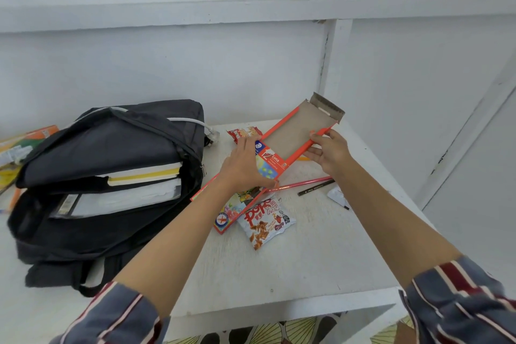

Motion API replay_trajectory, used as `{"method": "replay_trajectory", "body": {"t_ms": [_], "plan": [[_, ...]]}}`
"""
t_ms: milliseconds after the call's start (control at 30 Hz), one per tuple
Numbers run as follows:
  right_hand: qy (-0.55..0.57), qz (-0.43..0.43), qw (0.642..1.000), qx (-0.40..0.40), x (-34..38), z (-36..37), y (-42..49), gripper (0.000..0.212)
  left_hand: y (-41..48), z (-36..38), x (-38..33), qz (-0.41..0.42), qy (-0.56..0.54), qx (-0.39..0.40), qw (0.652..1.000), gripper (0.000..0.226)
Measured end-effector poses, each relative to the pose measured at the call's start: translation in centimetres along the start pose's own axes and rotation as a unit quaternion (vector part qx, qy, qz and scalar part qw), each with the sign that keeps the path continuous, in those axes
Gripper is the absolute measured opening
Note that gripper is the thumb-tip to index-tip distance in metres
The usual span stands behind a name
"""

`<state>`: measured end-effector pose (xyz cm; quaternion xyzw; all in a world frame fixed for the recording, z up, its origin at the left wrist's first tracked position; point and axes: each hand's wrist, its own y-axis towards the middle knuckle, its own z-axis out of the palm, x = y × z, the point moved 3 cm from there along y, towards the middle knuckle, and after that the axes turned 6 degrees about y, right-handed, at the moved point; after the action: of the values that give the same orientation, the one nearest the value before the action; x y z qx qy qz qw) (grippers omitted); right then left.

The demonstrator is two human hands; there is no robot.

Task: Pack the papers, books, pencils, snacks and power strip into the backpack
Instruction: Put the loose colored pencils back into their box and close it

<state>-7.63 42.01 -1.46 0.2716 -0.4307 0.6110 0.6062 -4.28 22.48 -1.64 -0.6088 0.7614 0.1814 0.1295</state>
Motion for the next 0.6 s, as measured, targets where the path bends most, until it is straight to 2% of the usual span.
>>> {"method": "replay_trajectory", "body": {"t_ms": [233, 467, 600], "plan": [[0.005, -0.002, 1.000, 0.003, 0.6, -0.4, -0.1, 0.015, 0.2, -0.2, -0.4, 0.008, -0.041, -0.024, 0.999, 0.104], [-0.040, -0.002, 0.998, 0.045, 0.0, 0.3, -1.3, 0.019, 0.6, -0.6, -1.2, 0.026, -0.062, -0.045, 0.997, 0.105], [-0.132, 0.006, 0.988, 0.077, -0.6, 0.6, -2.0, 0.023, 0.6, -0.7, -1.1, 0.033, -0.082, -0.050, 0.995, 0.103]]}}
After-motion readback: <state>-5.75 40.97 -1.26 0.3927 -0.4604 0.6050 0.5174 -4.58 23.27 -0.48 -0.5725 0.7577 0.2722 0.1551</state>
